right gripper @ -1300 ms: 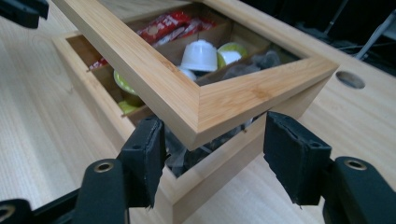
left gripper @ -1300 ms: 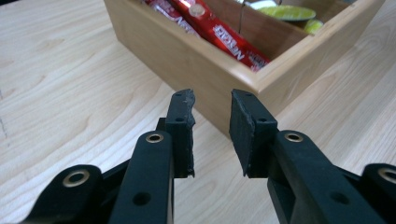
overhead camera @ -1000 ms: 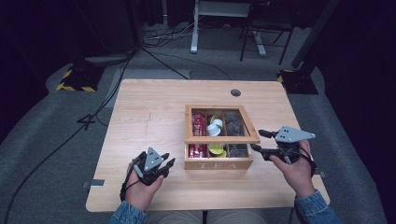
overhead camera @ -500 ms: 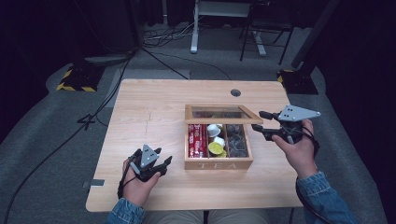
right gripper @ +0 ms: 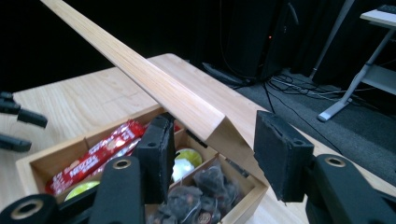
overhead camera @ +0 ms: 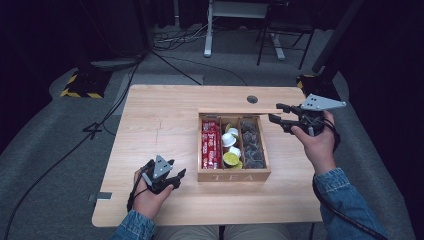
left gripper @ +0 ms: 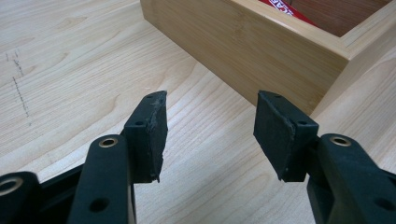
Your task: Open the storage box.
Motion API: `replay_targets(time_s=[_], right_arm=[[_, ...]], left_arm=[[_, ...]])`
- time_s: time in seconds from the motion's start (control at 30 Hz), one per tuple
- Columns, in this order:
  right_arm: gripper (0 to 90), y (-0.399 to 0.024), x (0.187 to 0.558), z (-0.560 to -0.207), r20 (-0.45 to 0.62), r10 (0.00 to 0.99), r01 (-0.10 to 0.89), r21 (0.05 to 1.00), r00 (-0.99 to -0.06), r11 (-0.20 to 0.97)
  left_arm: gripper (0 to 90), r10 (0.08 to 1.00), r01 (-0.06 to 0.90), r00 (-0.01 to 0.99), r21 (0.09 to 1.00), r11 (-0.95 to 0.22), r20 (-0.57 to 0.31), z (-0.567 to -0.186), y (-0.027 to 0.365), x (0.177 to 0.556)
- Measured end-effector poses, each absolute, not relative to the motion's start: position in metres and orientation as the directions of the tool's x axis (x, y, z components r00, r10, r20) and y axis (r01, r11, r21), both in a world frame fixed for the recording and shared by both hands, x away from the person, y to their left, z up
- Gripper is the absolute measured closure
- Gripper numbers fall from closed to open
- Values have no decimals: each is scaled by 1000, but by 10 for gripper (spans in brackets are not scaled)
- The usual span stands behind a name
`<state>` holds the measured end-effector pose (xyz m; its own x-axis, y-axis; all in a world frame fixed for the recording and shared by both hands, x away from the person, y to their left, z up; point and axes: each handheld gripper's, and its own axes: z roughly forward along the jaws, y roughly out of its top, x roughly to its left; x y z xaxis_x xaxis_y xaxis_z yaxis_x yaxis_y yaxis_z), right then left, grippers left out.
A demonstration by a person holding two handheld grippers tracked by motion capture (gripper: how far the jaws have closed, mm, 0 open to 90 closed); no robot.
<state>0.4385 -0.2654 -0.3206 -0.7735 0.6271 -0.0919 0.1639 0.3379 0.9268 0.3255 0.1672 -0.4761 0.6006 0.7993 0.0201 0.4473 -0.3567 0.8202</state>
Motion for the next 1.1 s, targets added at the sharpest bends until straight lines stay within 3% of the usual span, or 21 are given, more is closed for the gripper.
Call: replay_targets(time_s=[0.73, 1.1], right_arm=[[510, -253, 500, -294, -29, 685, 192, 951, -728, 243], [532, -247, 528, -304, 41, 717, 257, 946, -696, 195]], left_arm=[[441, 814, 454, 579, 807, -378, 55, -485, 178, 326], [437, 813, 467, 580, 800, -376, 44, -486, 182, 323]])
